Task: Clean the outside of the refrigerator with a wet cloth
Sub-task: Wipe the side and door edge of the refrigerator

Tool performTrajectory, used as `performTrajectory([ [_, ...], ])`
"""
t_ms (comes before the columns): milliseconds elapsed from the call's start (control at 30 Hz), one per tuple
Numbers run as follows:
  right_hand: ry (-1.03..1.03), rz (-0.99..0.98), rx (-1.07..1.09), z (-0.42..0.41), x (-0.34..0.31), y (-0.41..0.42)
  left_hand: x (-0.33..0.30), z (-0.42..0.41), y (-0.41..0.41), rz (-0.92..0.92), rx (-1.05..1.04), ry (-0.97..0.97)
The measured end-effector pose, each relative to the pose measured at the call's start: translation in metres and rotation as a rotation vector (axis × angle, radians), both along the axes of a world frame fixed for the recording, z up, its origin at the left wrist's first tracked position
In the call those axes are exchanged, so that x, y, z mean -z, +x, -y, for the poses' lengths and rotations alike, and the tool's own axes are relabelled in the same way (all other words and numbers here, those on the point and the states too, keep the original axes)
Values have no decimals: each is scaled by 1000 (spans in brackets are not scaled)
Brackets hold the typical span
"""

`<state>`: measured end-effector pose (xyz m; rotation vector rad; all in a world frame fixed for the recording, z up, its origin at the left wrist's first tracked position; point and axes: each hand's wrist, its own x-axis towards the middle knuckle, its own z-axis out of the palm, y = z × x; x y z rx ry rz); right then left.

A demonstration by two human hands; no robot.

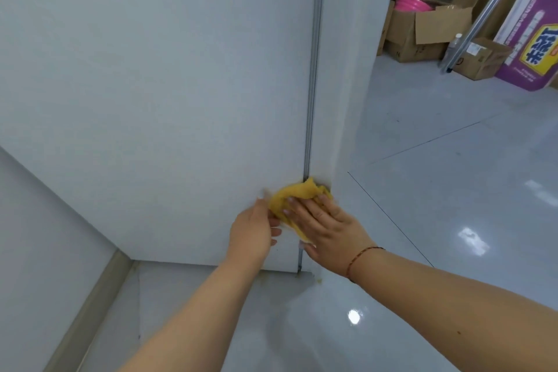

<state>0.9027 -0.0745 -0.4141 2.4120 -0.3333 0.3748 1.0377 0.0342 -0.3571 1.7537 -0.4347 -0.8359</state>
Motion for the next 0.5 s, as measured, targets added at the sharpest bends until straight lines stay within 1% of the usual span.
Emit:
performTrajectory([
  [67, 56, -64, 23, -3, 24, 3, 17, 1, -1, -232, -25, 41],
  [100, 83, -96, 34, -5, 34, 4, 24, 0, -3, -332, -29, 31],
  [167, 106, -130, 51, -7, 51, 6, 37, -1, -8, -504, -43, -9],
  [233, 103, -149, 51, -7, 65, 7, 47, 0, -12, -632, -76, -60],
  [300, 107, -178, 34, -8, 77, 7, 55, 4, -16, -709, -104, -92],
  [367, 110, -192, 6, -9, 82, 6, 61, 5, -18, -744, -113, -126],
  [433, 108, -161, -18, -11, 82, 5, 63, 3, -19, -766, -116, -124],
  [500, 166, -101, -60, -14, 79, 2, 65, 2, -19, -792, -126, -134],
])
